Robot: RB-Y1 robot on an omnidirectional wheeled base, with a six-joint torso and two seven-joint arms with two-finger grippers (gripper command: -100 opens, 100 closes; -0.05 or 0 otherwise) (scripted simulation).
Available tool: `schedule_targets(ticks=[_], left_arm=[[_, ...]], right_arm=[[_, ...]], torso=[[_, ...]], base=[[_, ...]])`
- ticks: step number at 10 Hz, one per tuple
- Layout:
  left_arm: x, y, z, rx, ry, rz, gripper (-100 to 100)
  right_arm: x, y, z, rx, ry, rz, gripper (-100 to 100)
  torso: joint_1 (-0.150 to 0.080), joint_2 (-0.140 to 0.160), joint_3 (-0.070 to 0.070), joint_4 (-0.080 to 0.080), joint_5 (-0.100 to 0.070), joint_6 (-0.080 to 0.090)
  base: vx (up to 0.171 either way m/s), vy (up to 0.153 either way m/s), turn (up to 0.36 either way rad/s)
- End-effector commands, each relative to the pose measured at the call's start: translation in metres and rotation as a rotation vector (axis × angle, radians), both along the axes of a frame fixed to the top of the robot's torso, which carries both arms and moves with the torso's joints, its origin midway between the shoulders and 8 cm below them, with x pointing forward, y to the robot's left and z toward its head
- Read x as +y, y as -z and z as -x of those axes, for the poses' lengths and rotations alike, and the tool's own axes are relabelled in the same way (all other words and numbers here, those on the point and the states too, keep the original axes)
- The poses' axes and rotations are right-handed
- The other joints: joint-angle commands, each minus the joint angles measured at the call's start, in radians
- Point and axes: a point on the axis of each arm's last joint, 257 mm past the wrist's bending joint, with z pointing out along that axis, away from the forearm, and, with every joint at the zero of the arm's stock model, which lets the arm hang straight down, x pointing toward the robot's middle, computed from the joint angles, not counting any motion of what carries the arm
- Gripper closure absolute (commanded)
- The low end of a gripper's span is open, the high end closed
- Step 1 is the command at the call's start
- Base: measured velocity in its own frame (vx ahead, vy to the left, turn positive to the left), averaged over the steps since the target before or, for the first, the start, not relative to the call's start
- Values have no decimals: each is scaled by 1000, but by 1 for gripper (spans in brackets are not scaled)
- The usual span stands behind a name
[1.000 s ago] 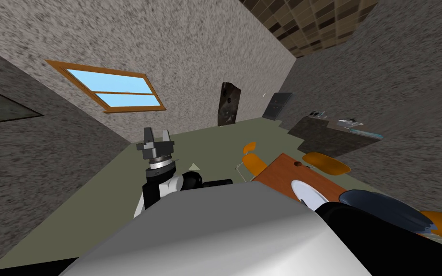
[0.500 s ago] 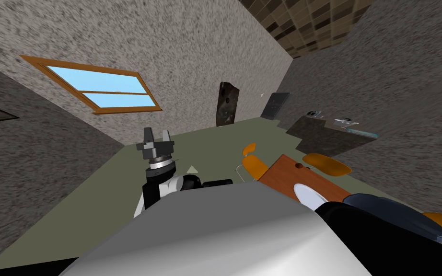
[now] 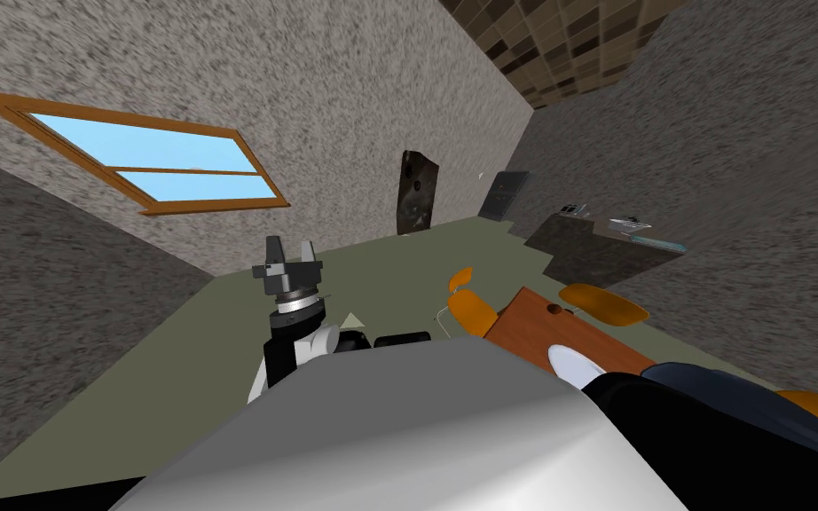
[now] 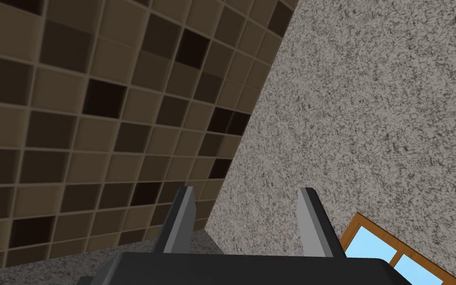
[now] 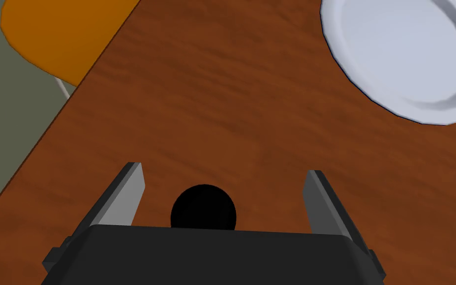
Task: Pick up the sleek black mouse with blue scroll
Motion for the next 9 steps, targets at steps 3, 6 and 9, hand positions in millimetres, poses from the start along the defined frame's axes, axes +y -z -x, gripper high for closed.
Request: schedule_targets(ticks=[3,6,9], left_arm=[[0,0,0,0,0,0,0],[0,0,0,0,0,0,0],[0,0,0,0,0,0,0]], right_arm=[[10,23,28,-30,123,-133,-100],[30,53,59,-48,255,-279,-100],[48,72,73,-47,313,-359,-100]], torso=[[1,-1,-1,0,0,0],[-2,2,1,0,-1,0],[-2,4,2,1,-1,0]], base=[[114,-5,-73],[84,-44,-76],[50,-38,-36]])
